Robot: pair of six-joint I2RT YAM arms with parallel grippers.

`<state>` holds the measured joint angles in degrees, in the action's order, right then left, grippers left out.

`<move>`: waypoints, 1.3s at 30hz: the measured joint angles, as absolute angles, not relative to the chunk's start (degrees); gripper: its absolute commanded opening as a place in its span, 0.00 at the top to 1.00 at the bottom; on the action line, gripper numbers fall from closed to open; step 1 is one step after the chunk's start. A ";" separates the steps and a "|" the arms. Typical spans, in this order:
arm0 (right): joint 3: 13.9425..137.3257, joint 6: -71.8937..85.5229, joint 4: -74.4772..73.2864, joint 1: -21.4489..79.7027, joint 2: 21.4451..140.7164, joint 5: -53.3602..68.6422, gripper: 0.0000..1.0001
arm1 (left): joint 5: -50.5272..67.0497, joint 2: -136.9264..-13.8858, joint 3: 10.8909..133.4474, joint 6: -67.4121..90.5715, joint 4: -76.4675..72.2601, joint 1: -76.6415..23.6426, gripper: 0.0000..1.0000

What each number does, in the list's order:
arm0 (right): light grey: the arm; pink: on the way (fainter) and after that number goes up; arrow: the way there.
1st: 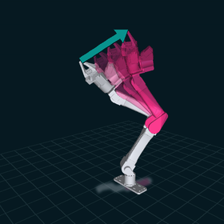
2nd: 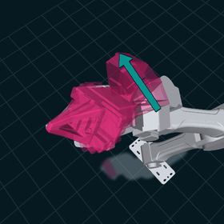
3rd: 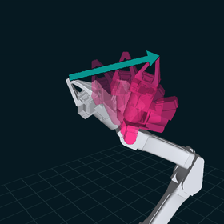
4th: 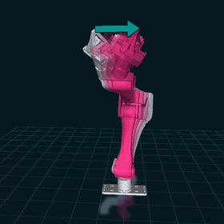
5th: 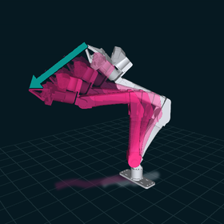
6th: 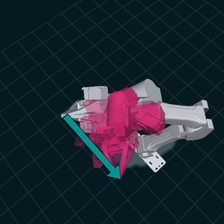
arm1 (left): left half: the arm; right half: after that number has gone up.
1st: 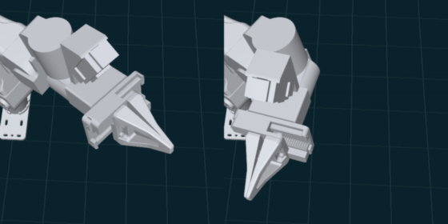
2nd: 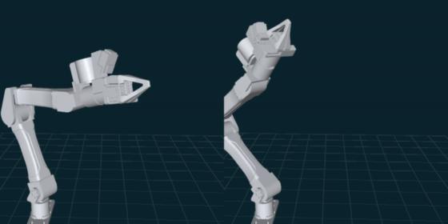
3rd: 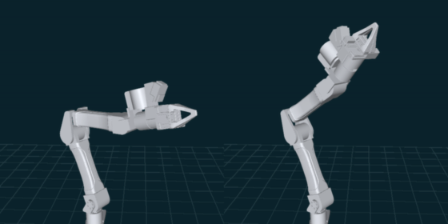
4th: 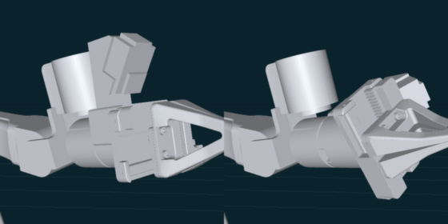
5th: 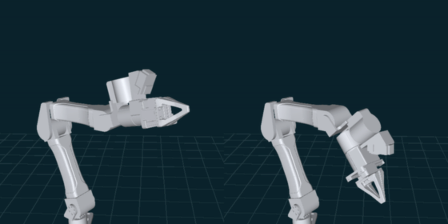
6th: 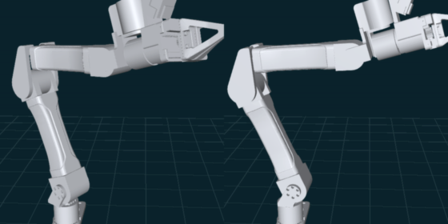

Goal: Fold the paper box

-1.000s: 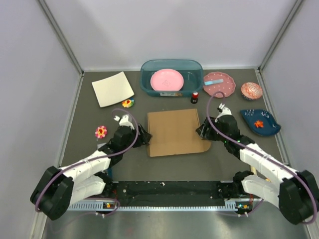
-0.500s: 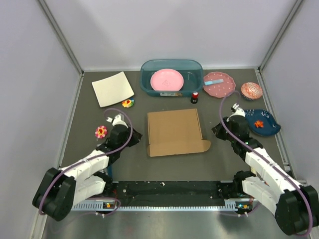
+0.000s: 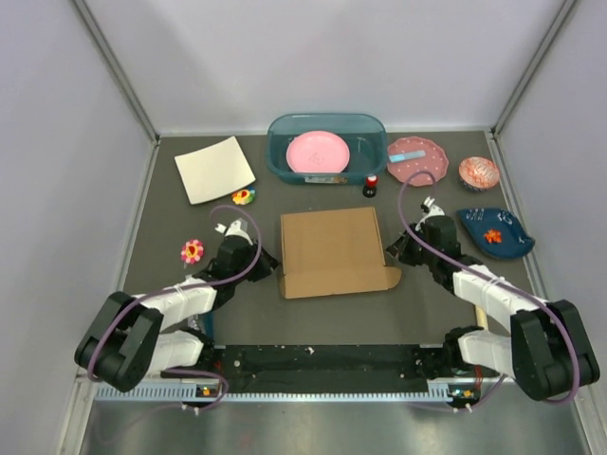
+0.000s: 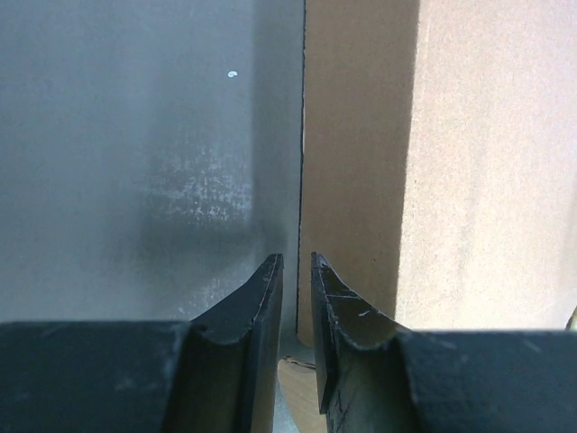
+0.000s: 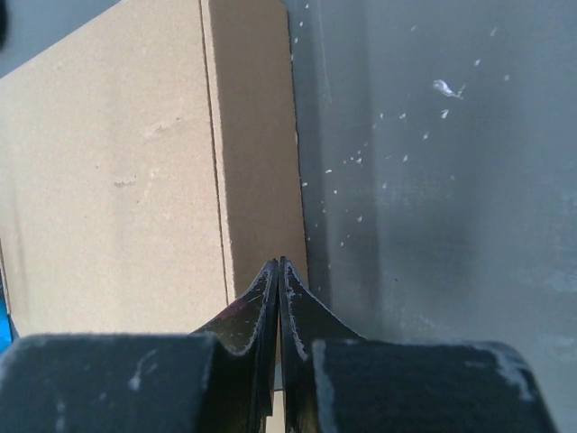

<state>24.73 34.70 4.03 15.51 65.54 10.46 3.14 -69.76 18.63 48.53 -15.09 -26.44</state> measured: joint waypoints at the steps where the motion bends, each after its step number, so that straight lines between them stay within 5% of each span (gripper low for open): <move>1: 24.73 34.72 4.73 15.51 66.24 11.09 1.00 | 3.44 -70.06 18.65 48.53 -15.51 -26.44 0.76; 19: 20.21 34.59 5.04 15.51 63.40 14.39 1.00 | 4.64 -71.90 18.76 48.56 -17.98 -26.37 0.63; 23: 20.12 34.59 5.13 15.51 63.37 14.68 1.00 | 4.73 -72.12 18.81 48.58 -18.02 -26.28 0.72; 29: 19.46 34.59 5.63 15.51 63.35 15.35 1.00 | 5.61 -72.51 18.85 49.10 -19.66 -26.28 1.00; 39: 19.00 34.59 6.15 15.51 63.31 15.94 1.00 | 5.63 -69.21 17.19 49.63 -23.14 -26.28 1.00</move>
<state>19.00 34.59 6.15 15.51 63.31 15.94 5.63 -69.21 17.19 49.63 -23.14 -26.28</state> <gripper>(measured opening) 0.003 0.010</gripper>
